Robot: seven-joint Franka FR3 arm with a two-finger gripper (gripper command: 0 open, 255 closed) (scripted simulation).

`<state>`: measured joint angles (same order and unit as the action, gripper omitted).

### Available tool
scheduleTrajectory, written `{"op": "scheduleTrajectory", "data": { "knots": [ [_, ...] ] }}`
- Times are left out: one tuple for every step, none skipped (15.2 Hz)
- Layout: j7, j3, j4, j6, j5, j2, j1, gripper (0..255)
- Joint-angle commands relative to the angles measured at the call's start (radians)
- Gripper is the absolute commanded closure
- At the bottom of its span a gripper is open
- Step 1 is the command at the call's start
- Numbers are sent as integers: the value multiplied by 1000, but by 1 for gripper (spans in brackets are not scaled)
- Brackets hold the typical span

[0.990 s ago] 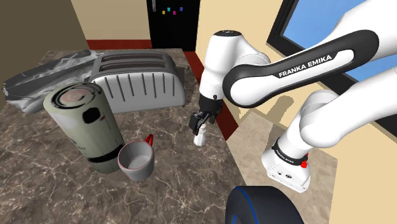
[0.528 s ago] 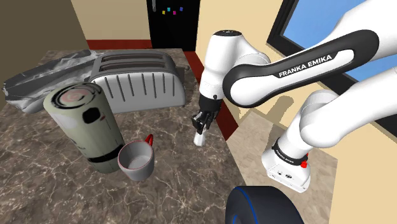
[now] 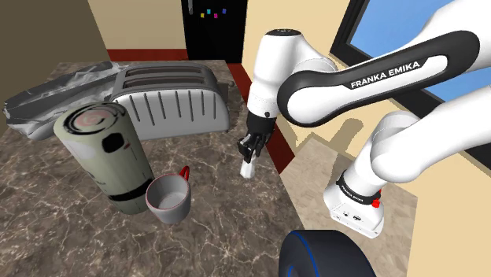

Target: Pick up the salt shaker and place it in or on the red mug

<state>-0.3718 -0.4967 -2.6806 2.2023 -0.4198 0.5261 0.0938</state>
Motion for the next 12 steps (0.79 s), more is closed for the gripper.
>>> {"op": "scheduleTrajectory", "data": {
  "knots": [
    [-4,8,15,-34,5,19,1,255],
    [-5,12,23,-50,7,27,1,255],
    [-6,16,32,-67,10,35,0,255],
    [-8,20,41,-83,13,42,0,255],
    [-9,24,49,-99,16,50,0,255],
    [-11,28,59,-114,19,56,-1,255],
    [-12,32,68,-130,22,63,-1,255],
    [-14,36,77,-145,25,69,-2,255],
    [-15,40,87,-161,28,74,-2,255],
    [-17,44,97,-176,31,80,-3,255],
    [-18,48,107,-191,34,85,-4,255],
    [-20,51,117,-206,37,89,-4,255]
  ]
}}
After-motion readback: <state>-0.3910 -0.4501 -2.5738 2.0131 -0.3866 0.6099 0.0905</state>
